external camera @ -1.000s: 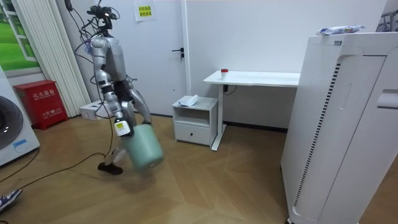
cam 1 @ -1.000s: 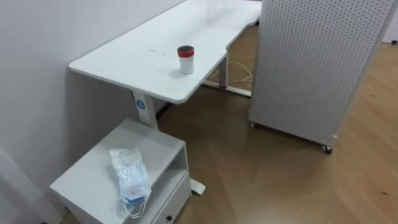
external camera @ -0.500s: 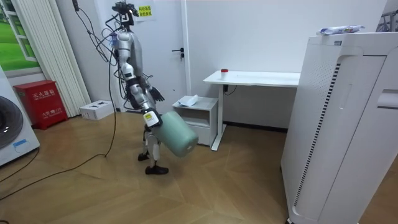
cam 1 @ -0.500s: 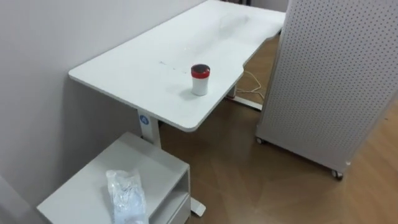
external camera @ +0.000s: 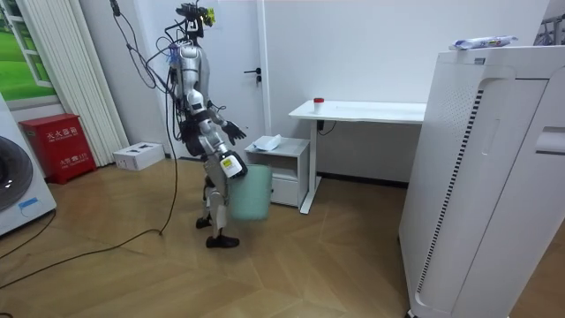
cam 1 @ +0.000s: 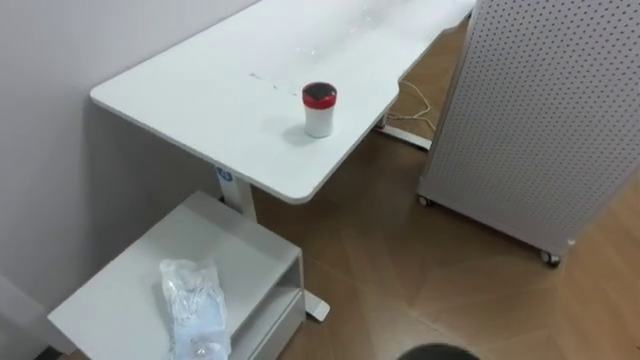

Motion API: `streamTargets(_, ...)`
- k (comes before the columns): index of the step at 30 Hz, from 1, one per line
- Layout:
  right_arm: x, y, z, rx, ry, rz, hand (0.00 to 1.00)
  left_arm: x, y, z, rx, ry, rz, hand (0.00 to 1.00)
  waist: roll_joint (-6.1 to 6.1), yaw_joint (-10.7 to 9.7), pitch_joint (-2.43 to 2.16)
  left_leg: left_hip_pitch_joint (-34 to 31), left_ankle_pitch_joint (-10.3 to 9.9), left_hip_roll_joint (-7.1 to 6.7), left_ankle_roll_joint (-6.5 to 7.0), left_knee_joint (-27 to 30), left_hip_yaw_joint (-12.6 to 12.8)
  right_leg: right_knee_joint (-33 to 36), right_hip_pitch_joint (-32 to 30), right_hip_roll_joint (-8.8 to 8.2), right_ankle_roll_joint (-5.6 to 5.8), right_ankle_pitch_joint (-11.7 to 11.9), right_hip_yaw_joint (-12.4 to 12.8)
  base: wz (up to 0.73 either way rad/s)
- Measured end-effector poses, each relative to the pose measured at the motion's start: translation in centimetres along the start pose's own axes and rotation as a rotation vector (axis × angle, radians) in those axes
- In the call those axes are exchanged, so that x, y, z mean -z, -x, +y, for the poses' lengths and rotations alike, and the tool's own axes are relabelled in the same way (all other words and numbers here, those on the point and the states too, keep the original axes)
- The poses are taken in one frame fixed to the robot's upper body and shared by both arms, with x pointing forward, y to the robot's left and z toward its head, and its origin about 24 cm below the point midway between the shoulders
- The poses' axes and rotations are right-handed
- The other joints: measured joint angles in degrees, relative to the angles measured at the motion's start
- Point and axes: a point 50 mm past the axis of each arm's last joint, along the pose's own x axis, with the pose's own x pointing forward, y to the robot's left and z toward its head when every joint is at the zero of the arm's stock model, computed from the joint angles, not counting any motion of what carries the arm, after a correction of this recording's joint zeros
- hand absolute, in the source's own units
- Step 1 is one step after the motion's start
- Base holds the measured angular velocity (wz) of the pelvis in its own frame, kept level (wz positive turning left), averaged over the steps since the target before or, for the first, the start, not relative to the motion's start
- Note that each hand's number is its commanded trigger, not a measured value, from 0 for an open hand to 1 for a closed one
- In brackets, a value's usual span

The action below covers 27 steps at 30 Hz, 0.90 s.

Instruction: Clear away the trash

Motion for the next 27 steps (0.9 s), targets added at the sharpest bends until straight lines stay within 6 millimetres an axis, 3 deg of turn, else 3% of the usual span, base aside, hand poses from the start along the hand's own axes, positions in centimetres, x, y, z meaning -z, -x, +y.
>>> streamTargets(4,-1.3,-0.5,0.5,0.012,-0.022,-0.025,1.0,-2.1,-0.7,0.4,-0.072,0.039,-0.057,0.0,0.51,0.27,0.76,-4.32,-0.32,0.15,0.41,2.94,0.14,2.0,-4.13,-0.11,-0.33,0.42,0.6,-0.03)
streamTargets(6,-2.2,-0.7,0.9,0.01,-0.026,-0.042,1.0,-3.0,-1.0,0.5,-0.1,0.063,-0.075,0.0,0.71,0.15,0.91,-6.48,-0.31,0.17,0.43,4.28,0.34,3.06,-6.37,-0.16,-0.53,0.71,0.99,-0.11)
streamTargets(8,-3.3,-1.0,1.4,0.009,-0.051,-0.06,1.0,-4.3,-1.4,0.8,-0.149,0.105,-0.112,0.0,0.64,0.19,1.03,-9.26,-0.33,0.15,0.46,5.89,0.8,5.15,-9.65,-0.5,-0.64,0.74,1.48,-0.05)
streamTargets(10,-4.0,-1.2,1.7,0.011,-0.091,-0.069,1.0,-5.4,-1.6,0.8,-0.178,0.133,-0.136,0.0,0.53,0.18,1.49,-10.42,-0.35,0.07,0.49,6.78,1.09,6.55,-11.09,-0.98,-0.9,0.62,1.57,0.0)
streamTargets(13,-5.0,-1.3,2.2,0.007,-0.113,-0.092,1.0,-7.2,-1.8,0.8,-0.217,0.156,-0.195,0.0,0.47,0.06,1.82,-13.65,-0.64,0.11,0.46,9.42,0.72,8.41,-13.87,-1.09,-1.35,0.37,1.7,0.02)
streamTargets(16,-6.4,-1.5,3.0,-0.008,-0.102,-0.135,1.0,-9.5,-2.0,0.9,-0.25,0.143,-0.278,0.0,0.2,0.17,2.5,-17.92,-0.84,0.24,0.37,12.35,0.68,10.23,-17.9,-1.18,-1.74,0.2,2.02,0.01)
streamTargets(27,-7.1,-1.4,4.6,-0.065,-0.018,-0.166,1.0,-11.4,-1.8,1.0,-0.346,0.069,-0.388,0.0,0.43,-1.73,2.73,-25.21,-0.88,0.4,0.41,15.66,0.1,13.02,-24.45,-1.84,-2.37,-0.03,1.51,0.04)
